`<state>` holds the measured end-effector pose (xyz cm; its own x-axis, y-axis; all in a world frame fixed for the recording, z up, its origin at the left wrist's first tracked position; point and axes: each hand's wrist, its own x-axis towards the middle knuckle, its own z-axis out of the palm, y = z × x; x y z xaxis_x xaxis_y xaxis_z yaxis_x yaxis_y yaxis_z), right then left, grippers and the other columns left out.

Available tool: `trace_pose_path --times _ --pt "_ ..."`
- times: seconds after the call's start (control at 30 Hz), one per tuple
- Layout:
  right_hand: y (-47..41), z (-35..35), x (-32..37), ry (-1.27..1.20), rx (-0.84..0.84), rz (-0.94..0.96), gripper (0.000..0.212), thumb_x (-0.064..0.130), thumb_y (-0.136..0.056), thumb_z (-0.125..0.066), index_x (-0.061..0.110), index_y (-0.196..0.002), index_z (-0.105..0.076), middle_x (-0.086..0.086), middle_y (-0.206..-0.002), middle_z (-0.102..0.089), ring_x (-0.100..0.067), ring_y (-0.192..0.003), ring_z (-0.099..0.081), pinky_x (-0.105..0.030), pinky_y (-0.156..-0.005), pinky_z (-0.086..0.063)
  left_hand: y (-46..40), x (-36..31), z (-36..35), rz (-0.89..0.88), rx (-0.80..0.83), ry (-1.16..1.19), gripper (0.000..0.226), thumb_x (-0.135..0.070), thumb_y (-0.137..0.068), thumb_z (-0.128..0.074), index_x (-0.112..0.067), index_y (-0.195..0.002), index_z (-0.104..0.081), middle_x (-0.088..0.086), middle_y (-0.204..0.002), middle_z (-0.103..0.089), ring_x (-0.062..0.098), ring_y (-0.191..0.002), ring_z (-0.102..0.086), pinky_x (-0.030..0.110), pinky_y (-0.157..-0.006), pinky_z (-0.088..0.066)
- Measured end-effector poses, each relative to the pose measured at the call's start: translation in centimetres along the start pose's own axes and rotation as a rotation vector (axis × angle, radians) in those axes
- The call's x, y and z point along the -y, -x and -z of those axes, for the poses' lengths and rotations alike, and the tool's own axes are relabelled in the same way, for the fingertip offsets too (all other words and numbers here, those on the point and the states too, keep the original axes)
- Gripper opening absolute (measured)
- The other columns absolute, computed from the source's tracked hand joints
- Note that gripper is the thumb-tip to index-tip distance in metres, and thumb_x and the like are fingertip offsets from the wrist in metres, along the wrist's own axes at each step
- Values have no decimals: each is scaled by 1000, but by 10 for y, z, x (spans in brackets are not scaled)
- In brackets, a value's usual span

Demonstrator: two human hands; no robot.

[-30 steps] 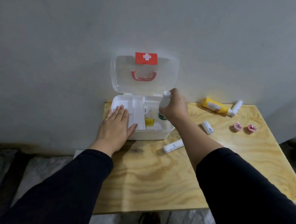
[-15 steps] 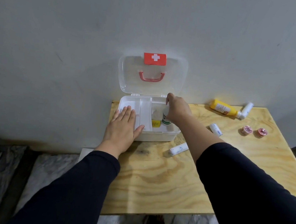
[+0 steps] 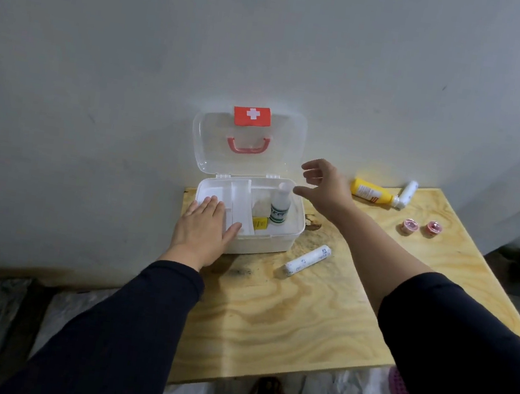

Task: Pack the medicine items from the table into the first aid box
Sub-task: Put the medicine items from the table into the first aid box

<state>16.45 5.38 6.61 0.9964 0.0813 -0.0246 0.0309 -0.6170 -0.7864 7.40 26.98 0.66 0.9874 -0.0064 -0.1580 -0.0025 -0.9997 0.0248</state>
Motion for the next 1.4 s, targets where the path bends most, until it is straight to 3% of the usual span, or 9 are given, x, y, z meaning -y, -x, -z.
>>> trace_pose_path --times 0.1,0.23,0.5,0.57,0.67,0.8,0.97,1.17,1.4 --pt "9 22 -14 50 -24 -37 39 12 -81 -74 11 -117 -59 -9 -113 -65 -23 -103 -62 -30 -83 -50 -6 -15 22 -31 -49 49 56 -44 -103 -25 -8 -142 -44 10 -151 -41 22 -141 -36 36 -116 -27" --pt "14 54 -43 155 -17 -133 37 13 -83 -72 10 -118 -60 -12 -117 -65 -25 -106 -61 -31 -85 -49 -29 -59 62 -109 -147 132 37 -29 -99 -31 -14 -98 -65 6 -102 -67 26 -91 -58 37 -76 -45" --pt "-4 117 -117 268 -67 -287 38 8 -85 -63 9 -123 -62 -13 -121 -66 -28 -111 -61 -30 -86 -49 -91 -166 69 -275 -60 191 37 -28 -98 -37 -19 -123 -63 2 -128 -63 27 -116 -57 38 -93 -47" --pt "-15 127 -135 274 -77 -279 37 8 -86 -61 13 -123 -63 -11 -123 -65 -28 -110 -62 -24 -68 -48 -104 -186 56 -261 5 198 39 -30 -97 -38 -23 -129 -59 1 -135 -59 27 -121 -55 38 -97 -46" --pt "-36 134 -159 303 -86 -244 35 7 -88 -55 19 -120 -63 -8 -120 -64 -32 -96 -67 -18 -48 -27 -125 -207 38 -248 72 184 41 -32 -96 -40 -24 -133 -57 -1 -140 -55 25 -125 -53 38 -100 -45" --pt "-64 132 -181 357 -42 -163 38 4 -85 -54 21 -118 -61 -12 -112 -67 -35 -93 -66 -30 -66 -48 -144 -223 22 -200 125 155 41 -32 -96 -41 -25 -133 -56 -3 -140 -55 23 -126 -52 39 -101 -45" --pt "-88 126 -204 477 31 -88 44 2 -85 -50 20 -125 -52 -7 -122 -63 -36 -102 -61 -36 -80 -48 -154 -231 15 -168 157 114 40 -32 -96 -42 -24 -134 -56 -2 -138 -56 24 -126 -52 38 -103 -43" --pt "-96 122 -212 657 56 7 46 -3 -81 -45 15 -123 -51 -7 -110 -68 -33 -101 -57 -35 -96 -36 -157 -229 11 -115 148 122 40 -34 -96 -44 -26 -133 -57 -5 -139 -56 22 -126 -52 36 -102 -44" --pt "-86 121 -200 215 -76 -34 25 6 -89 -53 8 -110 -66 -10 -99 -70 -29 -91 -63 -27 -76 -45 -145 -223 20 -134 147 121 41 -30 -96 -43 -25 -134 -56 -3 -140 -55 23 -127 -51 36 -102 -43"
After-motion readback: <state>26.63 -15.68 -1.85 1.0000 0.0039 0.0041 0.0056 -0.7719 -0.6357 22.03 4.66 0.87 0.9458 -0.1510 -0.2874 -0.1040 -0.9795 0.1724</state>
